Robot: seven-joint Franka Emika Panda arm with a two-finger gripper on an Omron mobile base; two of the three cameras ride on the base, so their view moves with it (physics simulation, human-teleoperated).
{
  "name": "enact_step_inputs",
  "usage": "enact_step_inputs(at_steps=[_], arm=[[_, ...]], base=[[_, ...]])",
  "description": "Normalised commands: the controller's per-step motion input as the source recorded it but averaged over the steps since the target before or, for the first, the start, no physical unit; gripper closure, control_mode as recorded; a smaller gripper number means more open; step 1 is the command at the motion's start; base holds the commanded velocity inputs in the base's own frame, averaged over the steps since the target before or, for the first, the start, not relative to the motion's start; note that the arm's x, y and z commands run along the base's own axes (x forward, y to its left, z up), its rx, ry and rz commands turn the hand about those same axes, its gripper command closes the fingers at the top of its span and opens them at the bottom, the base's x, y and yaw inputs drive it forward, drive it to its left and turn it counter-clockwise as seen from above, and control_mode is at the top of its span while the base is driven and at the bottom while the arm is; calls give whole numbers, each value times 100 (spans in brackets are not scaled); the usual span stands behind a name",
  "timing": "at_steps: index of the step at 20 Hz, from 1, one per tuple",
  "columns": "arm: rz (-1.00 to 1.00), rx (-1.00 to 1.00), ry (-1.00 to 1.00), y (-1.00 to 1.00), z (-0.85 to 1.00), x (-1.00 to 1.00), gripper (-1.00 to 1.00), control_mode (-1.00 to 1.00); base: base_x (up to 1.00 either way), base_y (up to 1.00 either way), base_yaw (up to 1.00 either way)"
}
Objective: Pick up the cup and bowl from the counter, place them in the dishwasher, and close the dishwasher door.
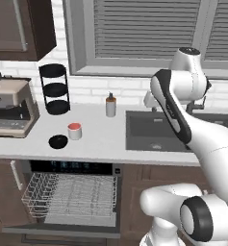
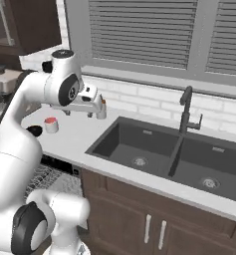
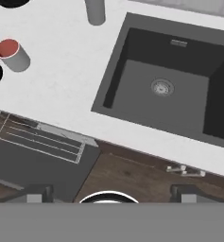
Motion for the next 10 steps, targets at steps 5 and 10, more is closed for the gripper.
enact_step_inputs(at_steps=[5, 10], arm=[[0, 0, 0, 0, 0, 0, -100, 100], [0, 0, 0, 0, 0, 0, -100, 100]], base=[[0, -26, 50], [0, -33, 49]])
